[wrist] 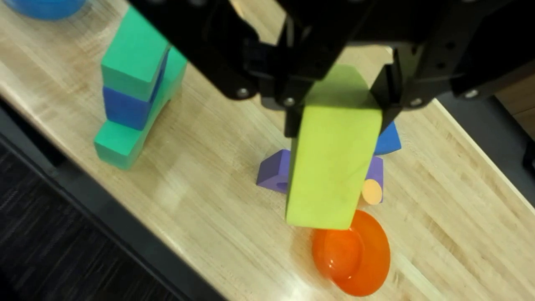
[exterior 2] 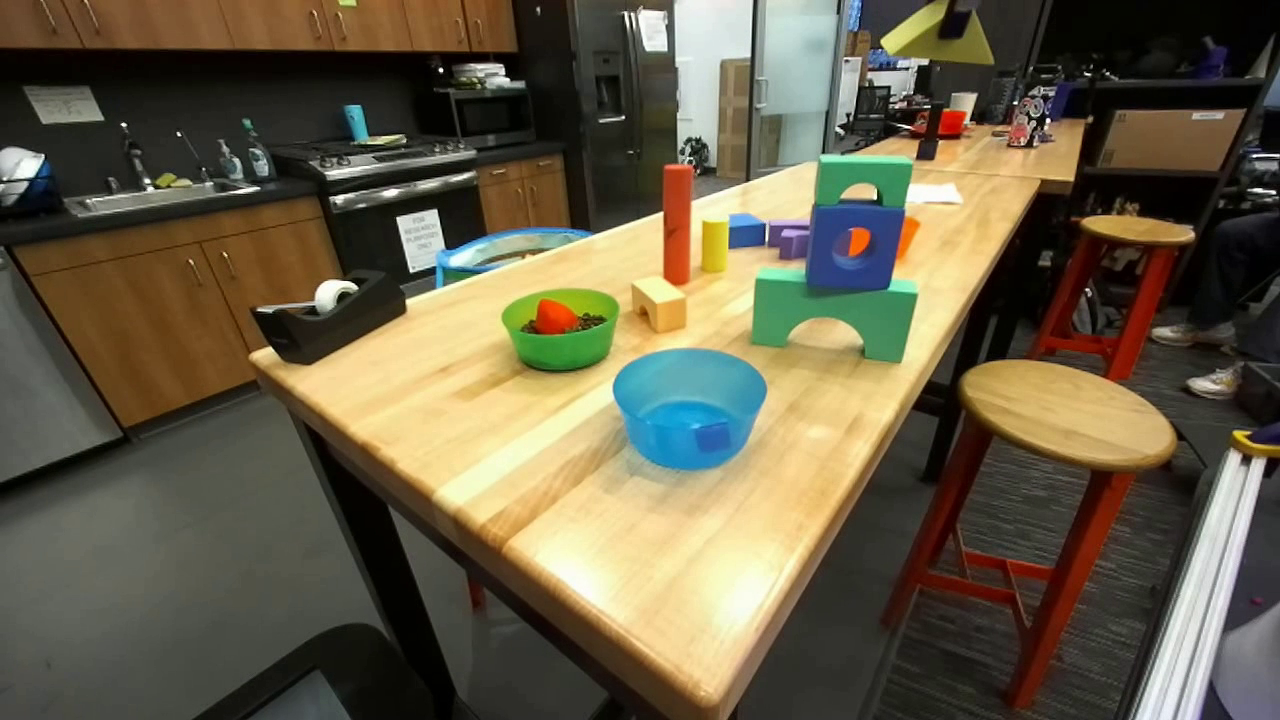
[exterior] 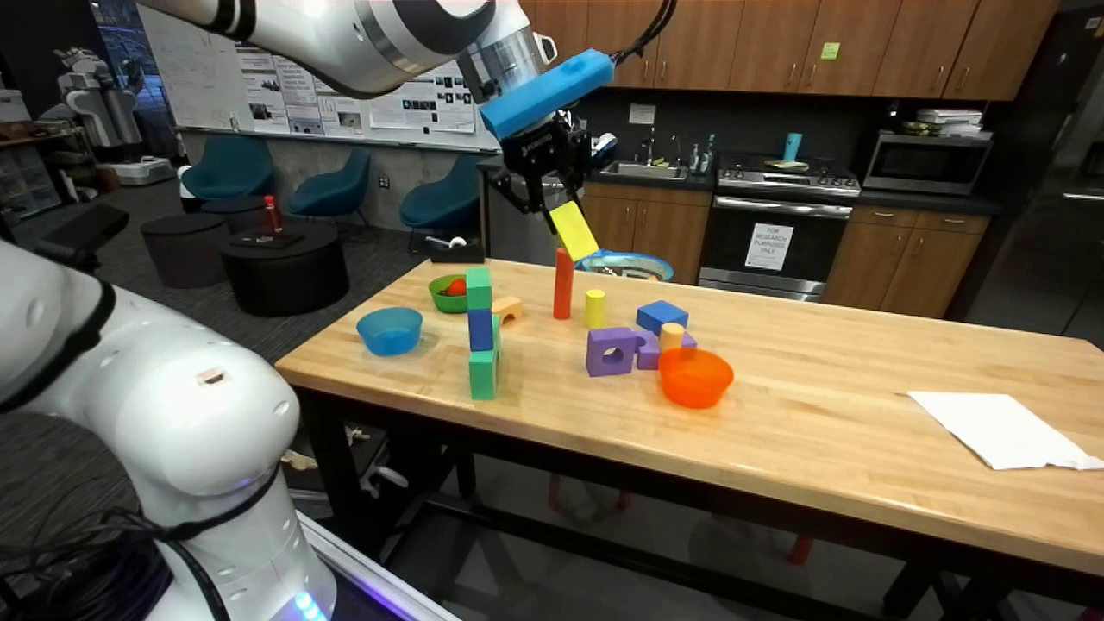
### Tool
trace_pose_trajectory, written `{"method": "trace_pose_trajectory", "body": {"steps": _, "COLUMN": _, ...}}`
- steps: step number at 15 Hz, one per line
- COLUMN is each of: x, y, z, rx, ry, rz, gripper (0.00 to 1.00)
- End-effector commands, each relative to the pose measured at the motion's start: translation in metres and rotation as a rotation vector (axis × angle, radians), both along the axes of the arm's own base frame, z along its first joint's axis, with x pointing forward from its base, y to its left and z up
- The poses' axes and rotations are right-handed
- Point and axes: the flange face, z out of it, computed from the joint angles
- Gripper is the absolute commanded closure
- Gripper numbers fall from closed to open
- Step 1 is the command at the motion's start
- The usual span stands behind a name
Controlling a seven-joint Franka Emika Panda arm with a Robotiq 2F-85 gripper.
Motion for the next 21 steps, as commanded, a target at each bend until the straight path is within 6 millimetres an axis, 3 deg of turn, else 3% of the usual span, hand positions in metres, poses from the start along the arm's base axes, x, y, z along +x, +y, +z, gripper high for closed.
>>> {"method": "trace_pose_trajectory", "body": {"steps": 1, "x": -0.015, "y": 0.016, "z": -0.007, "rx": -0.030, "ry": 0.074, "rz": 0.088, "gripper": 0.84}}
{"method": "trace_pose_trajectory", "body": {"steps": 13, "x": -0.021, "y": 0.076, "z": -0.017, "rx": 0.004, "ry": 0.102, "rz": 0.103, "gripper": 0.84}}
{"method": "trace_pose_trajectory", "body": {"steps": 21, "x": -0.027, "y": 0.114, "z": -0.010, "rx": 0.037, "ry": 0.068, "rz": -0.036, "gripper": 0.84}}
